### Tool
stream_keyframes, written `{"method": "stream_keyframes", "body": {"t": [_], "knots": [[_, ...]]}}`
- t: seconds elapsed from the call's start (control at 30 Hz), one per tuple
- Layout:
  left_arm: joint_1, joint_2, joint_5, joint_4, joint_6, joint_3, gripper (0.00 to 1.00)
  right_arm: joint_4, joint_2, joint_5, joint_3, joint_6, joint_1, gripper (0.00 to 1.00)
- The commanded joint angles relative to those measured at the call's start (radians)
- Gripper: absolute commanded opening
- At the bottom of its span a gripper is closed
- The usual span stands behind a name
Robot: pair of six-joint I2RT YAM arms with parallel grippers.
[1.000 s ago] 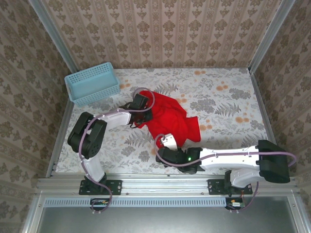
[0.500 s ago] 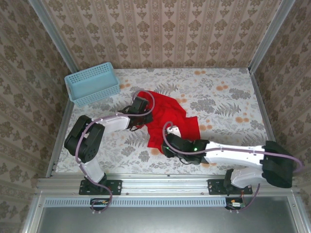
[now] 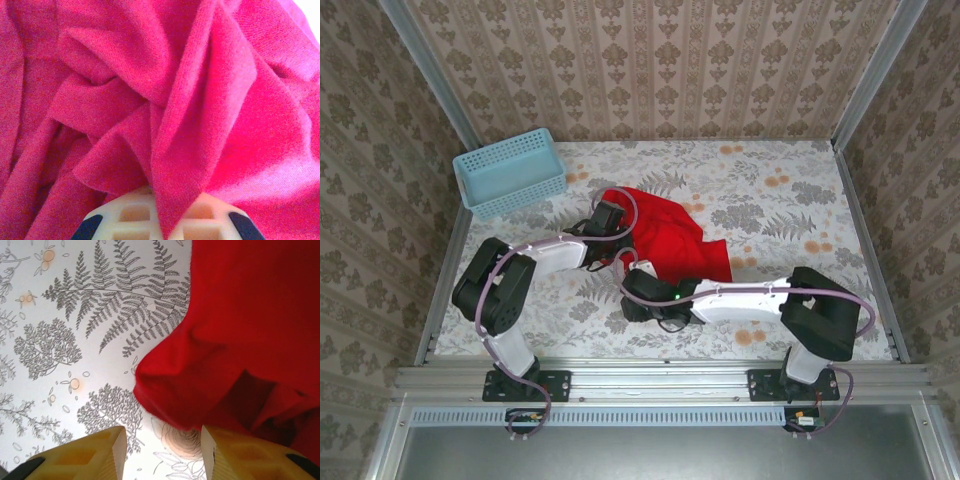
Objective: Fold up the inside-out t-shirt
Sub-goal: Turn the T-shirt inside out at the center of the table.
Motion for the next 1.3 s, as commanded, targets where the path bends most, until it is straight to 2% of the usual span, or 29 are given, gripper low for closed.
{"method": "stream_keyframes", "body": {"t": [0.0,0.1,0.13,0.3,0.4,0.53,0.6,0.67,0.8,1.27], "knots": [[-0.003,-0.041,0.002,0.011,-0.019,-0.019,0.0,0.023,0.024,-0.011,0.051,-0.039,-0.012,0.38],[-0.002,-0.042,0.002,0.011,-0.02,-0.022,0.0,0.001,0.042,-0.013,0.099,-0.076,-0.008,0.17],[-0.002,-0.041,0.003,0.011,-0.02,-0.021,0.0,-0.008,0.039,-0.003,0.117,-0.094,0.003,0.12],[0.002,-0.039,0.008,0.012,-0.019,-0.023,0.0,-0.044,0.023,0.009,0.184,-0.157,0.07,0.07],[0.005,-0.039,0.011,0.018,-0.02,-0.026,0.0,-0.025,0.028,-0.037,0.186,-0.157,0.097,0.12],[0.009,-0.044,0.014,0.024,-0.022,-0.037,0.0,-0.049,-0.002,-0.004,0.162,-0.147,0.114,0.34],[0.011,-0.047,0.015,0.024,-0.021,-0.04,0.0,-0.05,-0.036,0.03,0.124,-0.14,0.112,0.38],[0.013,-0.05,0.014,0.026,-0.021,-0.045,0.0,-0.053,-0.06,0.055,0.089,-0.126,0.106,0.38],[0.016,-0.054,0.014,0.028,-0.021,-0.048,0.0,-0.085,-0.035,0.063,0.074,-0.102,0.094,0.3],[0.021,-0.064,0.013,0.019,-0.019,-0.051,0.0,-0.146,0.15,0.021,0.161,-0.066,0.026,0.27]]}}
